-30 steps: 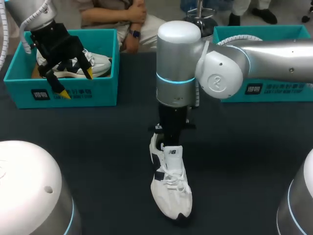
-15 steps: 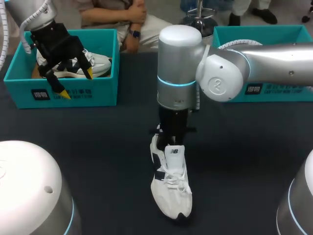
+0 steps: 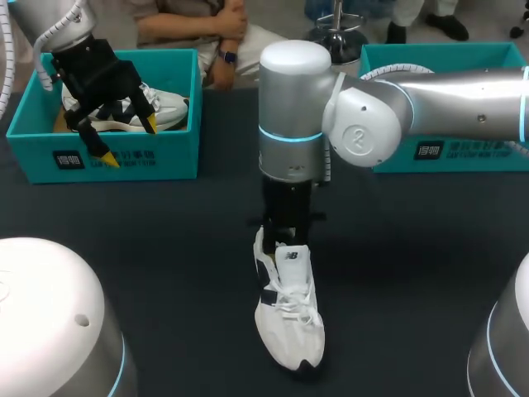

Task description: Take the shoe out of the shoebox, open the shoe tongue, remove and reinsert the insole, then place the shoe into the shoebox

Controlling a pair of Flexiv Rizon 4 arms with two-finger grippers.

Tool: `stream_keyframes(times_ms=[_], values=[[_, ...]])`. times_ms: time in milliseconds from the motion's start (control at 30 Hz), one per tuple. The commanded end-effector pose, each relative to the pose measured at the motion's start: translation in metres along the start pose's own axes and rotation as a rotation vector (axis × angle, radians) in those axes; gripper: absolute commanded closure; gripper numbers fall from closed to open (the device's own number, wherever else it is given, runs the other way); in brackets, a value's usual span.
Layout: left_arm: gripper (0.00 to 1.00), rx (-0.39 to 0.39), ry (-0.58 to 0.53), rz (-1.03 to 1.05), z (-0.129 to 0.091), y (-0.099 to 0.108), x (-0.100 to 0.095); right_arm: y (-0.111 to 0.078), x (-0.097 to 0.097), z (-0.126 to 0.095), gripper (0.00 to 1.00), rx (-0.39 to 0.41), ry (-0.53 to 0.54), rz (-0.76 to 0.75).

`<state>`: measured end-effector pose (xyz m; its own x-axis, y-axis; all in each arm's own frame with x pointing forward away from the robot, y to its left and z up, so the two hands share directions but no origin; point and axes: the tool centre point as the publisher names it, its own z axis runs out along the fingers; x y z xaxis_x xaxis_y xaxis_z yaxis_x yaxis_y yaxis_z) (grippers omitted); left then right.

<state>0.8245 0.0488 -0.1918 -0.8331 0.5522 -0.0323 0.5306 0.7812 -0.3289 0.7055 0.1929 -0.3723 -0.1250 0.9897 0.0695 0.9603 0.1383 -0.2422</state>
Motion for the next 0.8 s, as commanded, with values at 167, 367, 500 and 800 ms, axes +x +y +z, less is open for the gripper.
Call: stream_keyframes(times_ms=[167, 367, 500, 800], values=[[0.00, -0.002, 0.003, 0.000, -0.0001, 0.0003, -0.0006, 0.0001, 0.0009, 0.0070, 0.45, 0.011, 0.003, 0.005], [0.00, -0.002, 0.003, 0.000, -0.0001, 0.0003, -0.0006, -0.0021, -0.0017, 0.0035, 0.05, 0.005, -0.002, 0.014], [0.00, -0.002, 0.003, 0.000, -0.0001, 0.0003, -0.0006, -0.0022, -0.0019, 0.0021, 0.00, 0.003, -0.005, 0.014], [0.00, -0.002, 0.003, 0.000, -0.0001, 0.0003, -0.0006, -0.0019, 0.0033, -0.0007, 0.00, -0.002, -0.010, 0.005]])
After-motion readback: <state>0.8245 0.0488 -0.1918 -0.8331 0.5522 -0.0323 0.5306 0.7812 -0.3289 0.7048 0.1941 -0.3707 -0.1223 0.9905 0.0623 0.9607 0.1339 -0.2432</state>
